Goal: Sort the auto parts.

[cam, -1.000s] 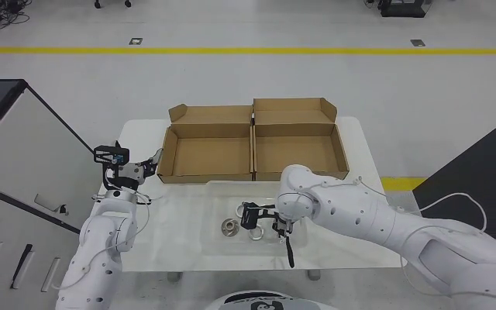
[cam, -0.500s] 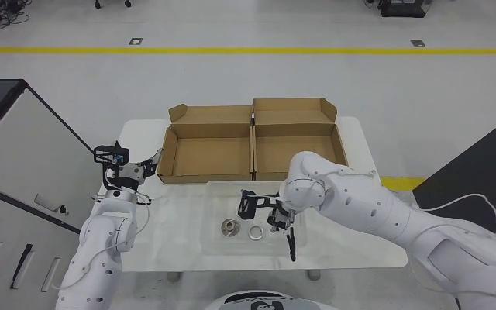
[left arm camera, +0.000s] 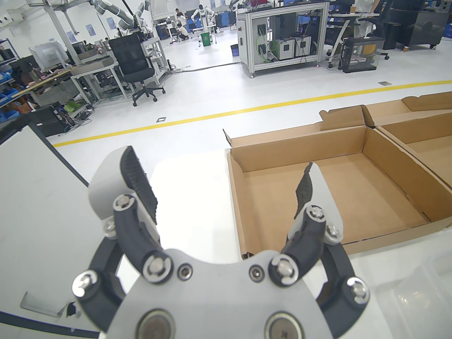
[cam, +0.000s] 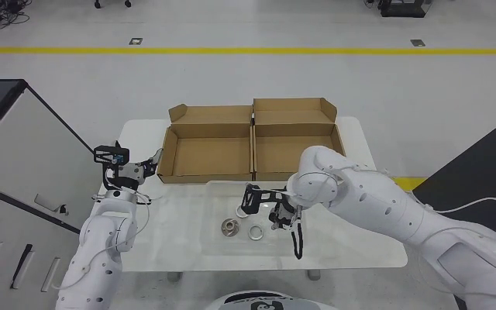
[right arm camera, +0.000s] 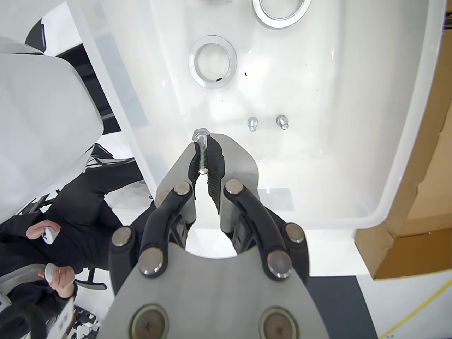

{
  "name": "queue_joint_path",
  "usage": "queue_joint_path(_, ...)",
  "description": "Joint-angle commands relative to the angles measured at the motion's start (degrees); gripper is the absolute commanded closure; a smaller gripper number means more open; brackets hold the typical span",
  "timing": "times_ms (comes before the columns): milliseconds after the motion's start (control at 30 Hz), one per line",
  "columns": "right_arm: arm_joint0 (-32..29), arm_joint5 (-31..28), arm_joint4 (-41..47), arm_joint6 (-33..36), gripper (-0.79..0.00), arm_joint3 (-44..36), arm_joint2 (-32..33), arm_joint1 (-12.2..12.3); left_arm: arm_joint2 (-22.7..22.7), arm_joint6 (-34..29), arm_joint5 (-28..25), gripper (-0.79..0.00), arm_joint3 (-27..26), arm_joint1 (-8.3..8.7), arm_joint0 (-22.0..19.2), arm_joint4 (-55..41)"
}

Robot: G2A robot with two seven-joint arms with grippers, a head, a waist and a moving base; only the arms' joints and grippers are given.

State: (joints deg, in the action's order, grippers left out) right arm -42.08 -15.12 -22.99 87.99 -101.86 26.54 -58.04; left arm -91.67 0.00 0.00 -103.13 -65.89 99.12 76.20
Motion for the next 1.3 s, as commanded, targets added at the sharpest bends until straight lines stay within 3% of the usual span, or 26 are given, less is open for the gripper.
queue_joint_path(0, -0.6, 0.0, 0.1, -1.5, 0.000, 0.6, 0.1, 0.0, 0.0, 0.0, 0.0, -0.785, 0.0, 0.00, 0.0, 0.0)
queue_joint_path(167, -1.6, -2.2, 9.0, -4.4, 0.000, 4.7, 6.1, 1.6, 0.0, 0.0, 0.0, -0.785, 0.0, 0.00, 0.0, 0.0)
queue_joint_path(367, -6.6, -7.0, 20.9, -5.8, 0.000, 7.8, 16.0, 5.5, 0.0, 0.0, 0.0, -0.785, 0.0, 0.00, 0.0, 0.0)
queue_joint_path(600, -12.1, -11.6, 37.6, -10.4, 0.000, 8.4, 22.6, 9.6, 0.0, 0.0, 0.0, -0.785, 0.0, 0.00, 0.0, 0.0)
queue_joint_path(800, -13.8, -16.0, 52.0, -14.8, 0.000, 6.6, 23.0, 11.3, 0.0, 0.0, 0.0, -0.785, 0.0, 0.00, 0.0, 0.0)
queue_joint_path(1033, -13.0, -20.6, 64.7, -19.4, 0.000, 3.2, 20.7, 11.6, 0.0, 0.0, 0.0, -0.785, 0.0, 0.00, 0.0, 0.0)
queue_joint_path(1267, -13.0, -20.6, 64.7, -19.4, 0.000, 3.2, 20.7, 11.6, 0.0, 0.0, 0.0, -0.785, 0.0, 0.00, 0.0, 0.0)
